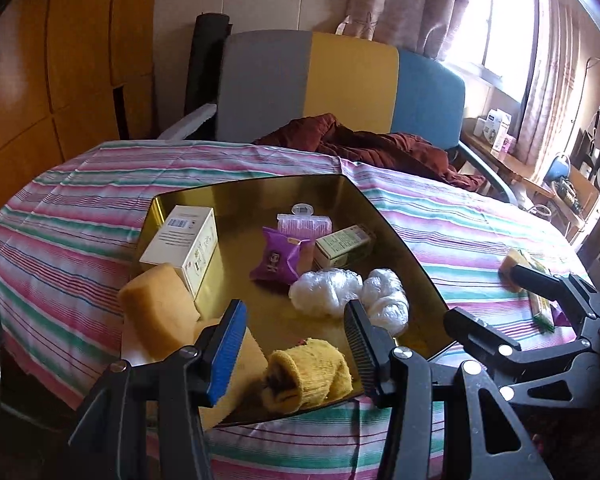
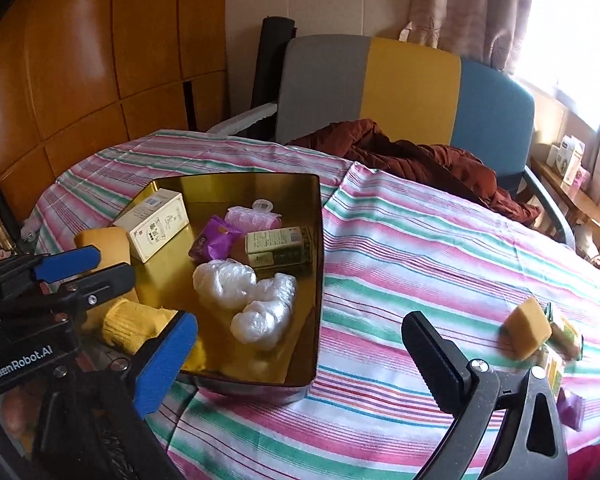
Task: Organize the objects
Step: 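Move both tools from the gold tray toward the yellow sponge and snack packs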
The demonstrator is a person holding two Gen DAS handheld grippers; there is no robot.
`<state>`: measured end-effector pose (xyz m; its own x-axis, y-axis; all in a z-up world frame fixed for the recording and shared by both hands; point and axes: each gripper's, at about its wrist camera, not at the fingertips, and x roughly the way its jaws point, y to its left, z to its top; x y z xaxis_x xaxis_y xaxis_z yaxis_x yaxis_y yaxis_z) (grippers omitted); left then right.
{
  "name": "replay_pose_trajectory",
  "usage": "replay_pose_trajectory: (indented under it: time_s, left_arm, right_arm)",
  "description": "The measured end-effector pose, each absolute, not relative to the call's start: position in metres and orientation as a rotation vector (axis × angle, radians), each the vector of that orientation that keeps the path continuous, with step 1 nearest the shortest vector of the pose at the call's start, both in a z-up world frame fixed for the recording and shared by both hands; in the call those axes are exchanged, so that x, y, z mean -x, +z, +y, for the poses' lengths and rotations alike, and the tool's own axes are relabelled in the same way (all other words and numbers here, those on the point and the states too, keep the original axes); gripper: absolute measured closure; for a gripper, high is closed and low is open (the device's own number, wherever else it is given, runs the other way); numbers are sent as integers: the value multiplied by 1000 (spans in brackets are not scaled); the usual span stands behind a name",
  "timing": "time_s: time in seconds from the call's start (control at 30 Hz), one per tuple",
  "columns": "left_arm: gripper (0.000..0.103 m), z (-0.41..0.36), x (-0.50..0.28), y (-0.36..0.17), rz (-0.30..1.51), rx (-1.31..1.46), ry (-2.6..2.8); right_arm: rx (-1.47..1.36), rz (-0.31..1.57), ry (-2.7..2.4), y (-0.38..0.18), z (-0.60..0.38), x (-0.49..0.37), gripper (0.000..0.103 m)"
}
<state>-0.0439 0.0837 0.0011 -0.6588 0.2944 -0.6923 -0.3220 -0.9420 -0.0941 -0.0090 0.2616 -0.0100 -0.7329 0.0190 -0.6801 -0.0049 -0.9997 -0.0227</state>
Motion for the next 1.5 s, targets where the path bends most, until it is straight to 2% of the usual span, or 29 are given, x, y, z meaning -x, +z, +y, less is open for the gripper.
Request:
replay_pose_trajectory:
  time_s: [0.73, 1.03, 1.4, 1.5]
  left_arm:
    - [52, 112, 28, -2, 184, 1066, 2507]
    - [48, 124, 28, 0, 207, 1046, 2441]
    - [46, 164, 31, 6, 265, 1012, 2341]
    - [46, 182, 29, 7, 302, 1005, 2318]
  right_arm:
    - [1138, 108, 2774, -16, 314, -3, 0]
    - [1064, 142, 2629, 2, 386, -18, 0]
    - [830, 406, 2254, 29, 540, -84, 0]
    - [776, 564, 2185, 21, 574, -106, 0]
